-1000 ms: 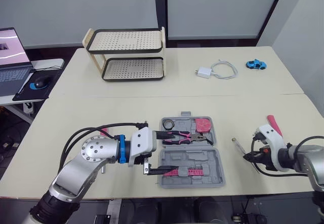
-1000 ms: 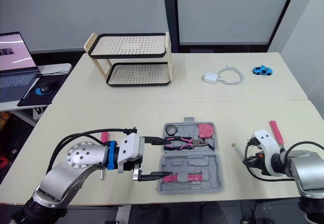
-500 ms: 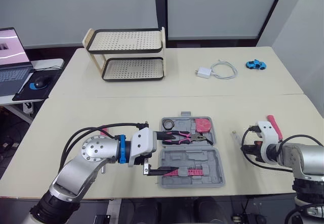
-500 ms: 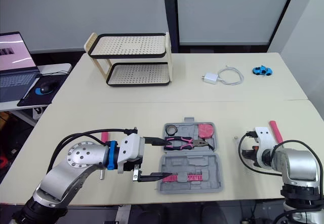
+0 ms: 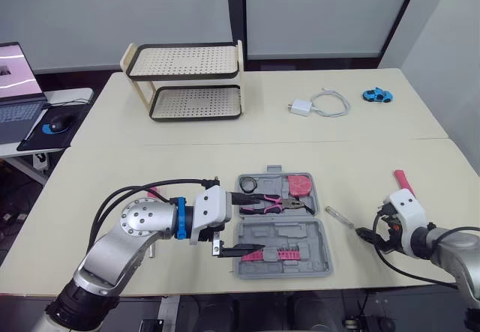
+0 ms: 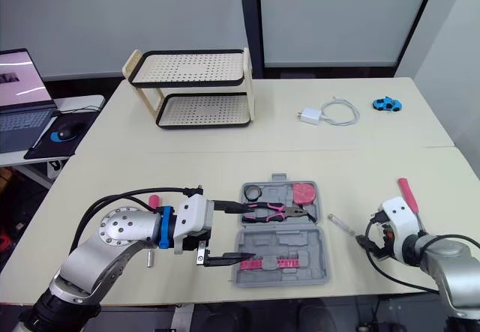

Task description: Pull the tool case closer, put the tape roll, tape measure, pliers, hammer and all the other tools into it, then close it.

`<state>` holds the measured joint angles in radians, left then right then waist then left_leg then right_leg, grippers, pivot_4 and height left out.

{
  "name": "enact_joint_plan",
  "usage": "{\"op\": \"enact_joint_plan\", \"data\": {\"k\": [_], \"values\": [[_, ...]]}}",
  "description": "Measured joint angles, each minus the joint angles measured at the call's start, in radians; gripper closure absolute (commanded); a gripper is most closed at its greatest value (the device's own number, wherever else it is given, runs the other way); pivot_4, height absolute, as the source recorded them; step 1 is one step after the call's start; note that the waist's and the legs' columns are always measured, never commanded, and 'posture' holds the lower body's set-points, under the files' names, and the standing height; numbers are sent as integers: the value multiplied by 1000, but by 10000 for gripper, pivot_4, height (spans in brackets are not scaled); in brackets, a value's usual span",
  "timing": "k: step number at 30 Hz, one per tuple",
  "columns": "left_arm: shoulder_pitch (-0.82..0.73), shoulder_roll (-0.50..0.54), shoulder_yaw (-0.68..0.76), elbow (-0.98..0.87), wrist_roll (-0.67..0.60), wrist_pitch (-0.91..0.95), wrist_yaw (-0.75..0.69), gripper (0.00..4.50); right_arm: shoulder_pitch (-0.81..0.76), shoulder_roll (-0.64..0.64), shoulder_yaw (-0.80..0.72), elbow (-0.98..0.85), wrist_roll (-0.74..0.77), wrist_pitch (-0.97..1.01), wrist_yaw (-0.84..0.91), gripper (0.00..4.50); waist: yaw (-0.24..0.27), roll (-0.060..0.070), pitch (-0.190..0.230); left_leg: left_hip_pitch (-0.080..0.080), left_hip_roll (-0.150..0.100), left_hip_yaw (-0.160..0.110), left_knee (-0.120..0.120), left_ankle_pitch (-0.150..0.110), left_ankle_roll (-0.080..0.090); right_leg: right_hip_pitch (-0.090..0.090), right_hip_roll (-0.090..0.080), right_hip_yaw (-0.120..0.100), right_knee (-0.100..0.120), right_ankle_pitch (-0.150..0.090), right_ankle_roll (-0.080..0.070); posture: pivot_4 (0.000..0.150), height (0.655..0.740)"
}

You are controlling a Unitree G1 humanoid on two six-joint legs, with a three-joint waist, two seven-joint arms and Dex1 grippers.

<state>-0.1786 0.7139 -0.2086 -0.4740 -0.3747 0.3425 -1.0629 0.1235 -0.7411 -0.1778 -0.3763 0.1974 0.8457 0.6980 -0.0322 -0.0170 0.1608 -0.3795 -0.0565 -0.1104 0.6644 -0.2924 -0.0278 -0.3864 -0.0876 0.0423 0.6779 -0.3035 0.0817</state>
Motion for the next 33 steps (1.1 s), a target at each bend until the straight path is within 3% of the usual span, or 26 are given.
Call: {"op": "enact_joint_plan", "data": {"k": [6,19,22,33], "values": [[2,0,0,14,0,-3,-9,0,41,-7,78,42,-23,-242,51,357,3,0,0,0,0,0,0,0,0,0,0,0,0,0,0,1500,7400],[26,-1,0,18,1,-26,-18,0,-92,-2,154,261,-60,-348,68,357,3,0,0,0,0,-1,0,0,0,1,0,0,-1,0,0,1500,7400],[31,-1,0,18,1,-28,-18,0,-99,-2,161,294,-60,-377,77,6317,3,0,0,0,0,-1,0,0,0,1,0,0,-1,0,0,1500,7400],[44,-1,3,19,-3,-45,-20,0,-95,13,166,321,-60,-439,85,43304,3,0,0,0,0,-1,0,0,0,1,0,0,-1,0,0,1500,7400]]}}
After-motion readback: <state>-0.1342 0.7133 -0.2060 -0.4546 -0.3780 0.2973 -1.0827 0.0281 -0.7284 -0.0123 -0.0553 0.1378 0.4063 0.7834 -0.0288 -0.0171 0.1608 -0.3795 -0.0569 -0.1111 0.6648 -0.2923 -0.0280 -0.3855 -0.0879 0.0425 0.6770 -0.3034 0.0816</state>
